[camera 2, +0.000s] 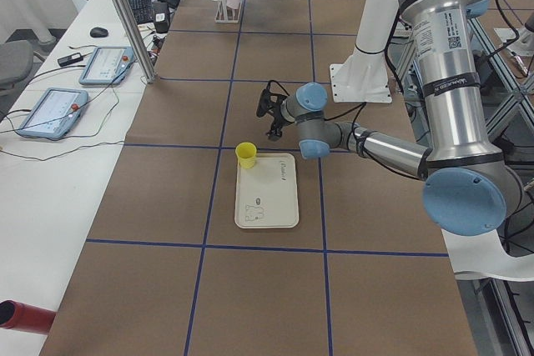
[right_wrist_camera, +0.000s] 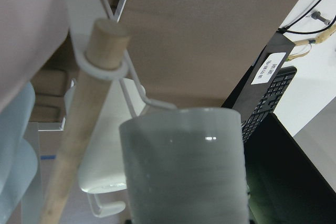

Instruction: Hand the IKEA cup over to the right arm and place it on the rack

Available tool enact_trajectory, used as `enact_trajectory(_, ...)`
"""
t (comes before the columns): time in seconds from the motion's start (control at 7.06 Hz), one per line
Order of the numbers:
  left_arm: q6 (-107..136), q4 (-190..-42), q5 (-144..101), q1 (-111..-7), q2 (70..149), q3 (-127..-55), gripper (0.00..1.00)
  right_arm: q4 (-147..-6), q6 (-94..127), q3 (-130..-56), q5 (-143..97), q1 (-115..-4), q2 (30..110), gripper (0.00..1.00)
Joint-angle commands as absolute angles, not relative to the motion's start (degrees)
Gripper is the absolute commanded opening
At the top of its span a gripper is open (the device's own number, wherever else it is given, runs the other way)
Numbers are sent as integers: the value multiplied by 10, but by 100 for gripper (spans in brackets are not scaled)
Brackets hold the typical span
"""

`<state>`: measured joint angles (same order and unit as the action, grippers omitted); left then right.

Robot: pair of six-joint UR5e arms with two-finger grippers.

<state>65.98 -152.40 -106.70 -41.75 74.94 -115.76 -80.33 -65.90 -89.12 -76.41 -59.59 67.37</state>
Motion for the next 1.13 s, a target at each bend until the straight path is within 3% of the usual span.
enact_trajectory(0.0,660,-1524,-1067,-417,751,-1158,100,-803,-657,-891,-760,-585,674,23)
enact_trajectory(0.42,660,-1524,-1068,-417,751,-1158,100,-803,-657,-881,-736,-569,677,61)
enact_trajectory(0.57,660,-1524,-1069,-417,751,-1158,100,-803,-658,-879,-732,-568,678,84)
enact_trajectory(0.71,660,-1524,-1069,-417,751,-1157,100,-803,-658,-880,-732,-565,677,92)
enact_trajectory(0.99,660,-1524,-1069,-417,751,-1157,100,-802,-658,-882,-732,-565,676,94)
